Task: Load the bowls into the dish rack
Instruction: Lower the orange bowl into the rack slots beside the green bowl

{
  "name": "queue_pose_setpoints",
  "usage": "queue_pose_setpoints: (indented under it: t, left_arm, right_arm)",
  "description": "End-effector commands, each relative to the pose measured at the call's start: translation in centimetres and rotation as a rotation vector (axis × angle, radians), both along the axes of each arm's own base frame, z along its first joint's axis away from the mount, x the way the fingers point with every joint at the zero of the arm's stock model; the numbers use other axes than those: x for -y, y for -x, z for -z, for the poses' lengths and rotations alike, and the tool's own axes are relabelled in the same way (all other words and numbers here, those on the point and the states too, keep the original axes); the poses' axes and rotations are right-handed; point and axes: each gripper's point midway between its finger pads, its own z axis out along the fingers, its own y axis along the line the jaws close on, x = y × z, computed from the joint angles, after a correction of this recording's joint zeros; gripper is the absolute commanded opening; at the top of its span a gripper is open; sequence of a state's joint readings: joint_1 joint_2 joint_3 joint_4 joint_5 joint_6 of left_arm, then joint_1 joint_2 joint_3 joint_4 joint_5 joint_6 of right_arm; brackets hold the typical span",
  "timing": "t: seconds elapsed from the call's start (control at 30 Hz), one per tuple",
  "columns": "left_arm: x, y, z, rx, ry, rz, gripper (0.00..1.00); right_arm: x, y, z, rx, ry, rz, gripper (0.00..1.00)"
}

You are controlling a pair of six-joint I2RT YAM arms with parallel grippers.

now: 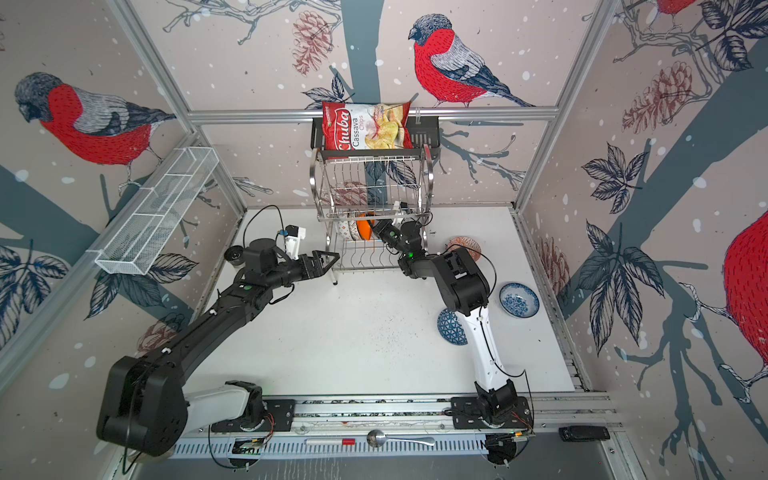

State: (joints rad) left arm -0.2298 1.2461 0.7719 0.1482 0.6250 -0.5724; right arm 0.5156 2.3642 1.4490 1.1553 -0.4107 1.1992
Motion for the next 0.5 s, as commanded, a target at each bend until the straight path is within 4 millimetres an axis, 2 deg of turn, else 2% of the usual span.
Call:
queue_pose_setpoints:
  t: [0.0, 0.47]
  left_arm:
    - [0.1, -0.2, -0.8, 0.037, 0.013, 0.005, 0.98]
    - [0.1, -0.1, -0.7, 0.033, 0.011, 0.007, 0.98]
  right_arm:
    - [-0.5, 0.5, -1.1, 0.035, -0.001, -0.03, 0.02]
    - [-1.0, 1.0, -2.2, 0.07, 0.011, -0.046, 0.03]
